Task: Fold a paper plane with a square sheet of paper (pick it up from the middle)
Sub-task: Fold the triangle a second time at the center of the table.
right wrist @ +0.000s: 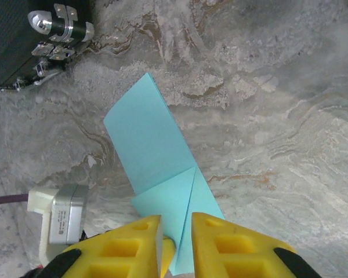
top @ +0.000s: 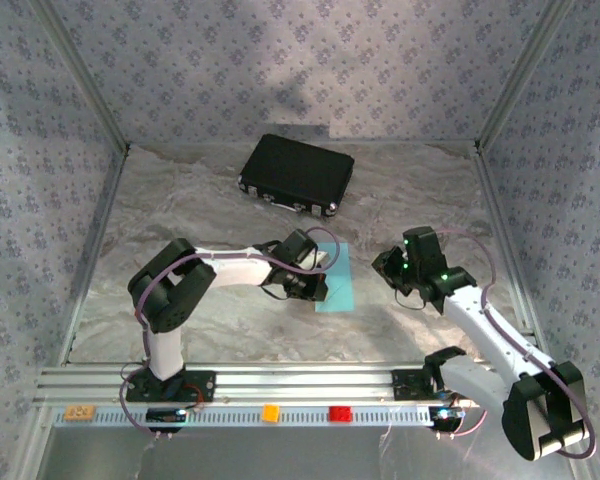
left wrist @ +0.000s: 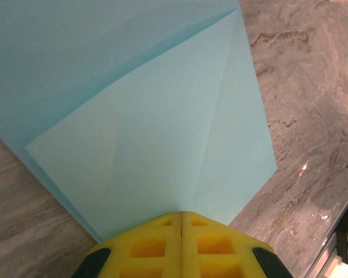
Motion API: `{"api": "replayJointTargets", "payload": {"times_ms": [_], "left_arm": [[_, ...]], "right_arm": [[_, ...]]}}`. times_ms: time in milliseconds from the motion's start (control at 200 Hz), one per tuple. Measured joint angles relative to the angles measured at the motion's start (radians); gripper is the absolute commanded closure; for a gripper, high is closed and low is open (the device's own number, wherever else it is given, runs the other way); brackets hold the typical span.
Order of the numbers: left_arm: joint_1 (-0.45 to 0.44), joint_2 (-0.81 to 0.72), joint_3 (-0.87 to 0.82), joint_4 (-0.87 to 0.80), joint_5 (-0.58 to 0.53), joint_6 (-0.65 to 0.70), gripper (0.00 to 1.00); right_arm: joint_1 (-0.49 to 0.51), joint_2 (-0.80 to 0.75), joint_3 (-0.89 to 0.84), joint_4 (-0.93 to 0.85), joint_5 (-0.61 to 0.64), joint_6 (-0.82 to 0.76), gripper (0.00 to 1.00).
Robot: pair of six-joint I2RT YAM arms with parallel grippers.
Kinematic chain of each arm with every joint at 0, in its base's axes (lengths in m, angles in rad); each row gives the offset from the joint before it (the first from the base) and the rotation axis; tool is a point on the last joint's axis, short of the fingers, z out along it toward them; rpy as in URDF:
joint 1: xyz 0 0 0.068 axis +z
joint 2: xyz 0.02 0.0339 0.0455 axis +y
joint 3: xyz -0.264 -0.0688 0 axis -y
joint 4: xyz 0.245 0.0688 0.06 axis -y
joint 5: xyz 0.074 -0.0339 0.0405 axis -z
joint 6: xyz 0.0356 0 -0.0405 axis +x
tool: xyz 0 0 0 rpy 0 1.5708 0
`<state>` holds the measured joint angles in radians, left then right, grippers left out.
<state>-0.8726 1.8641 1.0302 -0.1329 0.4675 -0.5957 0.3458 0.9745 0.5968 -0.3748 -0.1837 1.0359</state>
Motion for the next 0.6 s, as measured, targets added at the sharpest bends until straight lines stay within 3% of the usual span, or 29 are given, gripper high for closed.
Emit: {"api": "replayJointTargets", "payload": {"times_ms": [225, 600], "left_arm": [[0.003, -0.016, 0.067, -0.022, -0.002, 0.0, 0.87], [0.072, -0.008, 0.121, -0.029, -0.004, 0.028, 0.97]], "right_arm": [[0.062, -0.101, -0.087, 0.034, 0.047, -0.046, 0.58], [0.143, -0.176, -0.19, 0.083, -0.026, -0.012, 0.57]]}}
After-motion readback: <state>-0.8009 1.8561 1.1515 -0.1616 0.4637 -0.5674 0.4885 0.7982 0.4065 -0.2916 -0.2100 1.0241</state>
